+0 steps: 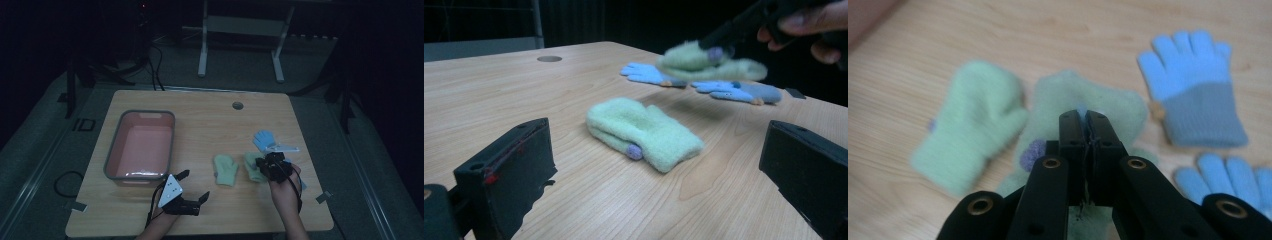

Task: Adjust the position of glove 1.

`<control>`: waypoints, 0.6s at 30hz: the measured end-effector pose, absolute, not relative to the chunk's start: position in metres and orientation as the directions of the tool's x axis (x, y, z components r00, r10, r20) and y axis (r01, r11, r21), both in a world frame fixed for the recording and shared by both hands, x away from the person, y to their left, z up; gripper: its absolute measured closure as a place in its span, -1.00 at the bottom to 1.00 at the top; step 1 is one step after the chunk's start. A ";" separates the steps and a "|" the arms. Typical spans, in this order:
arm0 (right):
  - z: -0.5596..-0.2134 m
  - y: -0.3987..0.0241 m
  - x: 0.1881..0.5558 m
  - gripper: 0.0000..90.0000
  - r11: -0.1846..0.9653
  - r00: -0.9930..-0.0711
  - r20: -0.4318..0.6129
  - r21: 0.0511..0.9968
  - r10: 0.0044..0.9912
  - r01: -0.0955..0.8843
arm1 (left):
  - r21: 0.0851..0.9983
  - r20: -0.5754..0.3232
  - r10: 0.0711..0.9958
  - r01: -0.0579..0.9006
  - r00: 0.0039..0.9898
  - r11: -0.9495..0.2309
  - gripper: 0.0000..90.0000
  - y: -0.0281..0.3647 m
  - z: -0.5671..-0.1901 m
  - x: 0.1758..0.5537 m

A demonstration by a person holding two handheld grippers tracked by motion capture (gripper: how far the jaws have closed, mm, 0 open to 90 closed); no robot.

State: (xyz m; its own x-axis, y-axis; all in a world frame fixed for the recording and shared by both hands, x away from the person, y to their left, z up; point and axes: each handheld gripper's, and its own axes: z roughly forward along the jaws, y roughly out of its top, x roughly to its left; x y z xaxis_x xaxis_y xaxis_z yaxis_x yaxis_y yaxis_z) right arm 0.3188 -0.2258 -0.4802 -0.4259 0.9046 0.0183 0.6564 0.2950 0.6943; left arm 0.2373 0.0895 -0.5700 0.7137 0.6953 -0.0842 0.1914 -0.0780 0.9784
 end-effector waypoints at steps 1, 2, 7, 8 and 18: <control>-0.476 -0.224 0.318 0.94 0.298 -0.427 0.011 0.701 0.904 0.648 | 0.978 -0.084 0.696 0.191 0.713 -0.078 -0.97 0.089 -0.570 0.237; -0.473 -0.221 0.317 0.94 0.298 -0.429 0.009 0.706 0.903 0.643 | 0.979 -0.083 0.696 0.190 0.713 -0.078 -0.97 0.090 -0.570 0.237; -0.456 -0.207 0.315 0.94 0.300 -0.446 0.010 0.726 0.895 0.619 | 0.979 -0.084 0.696 0.191 0.713 -0.077 -0.97 0.089 -0.570 0.237; -0.454 -0.204 0.315 0.94 0.298 -0.447 0.012 0.730 0.895 0.615 | 0.979 -0.084 0.696 0.190 0.713 -0.077 -0.97 0.089 -0.570 0.237; -0.442 -0.161 0.320 0.94 0.300 -0.471 0.016 0.752 0.882 0.587 | 0.978 -0.097 0.695 0.198 0.713 -0.066 -0.97 0.090 -0.570 0.238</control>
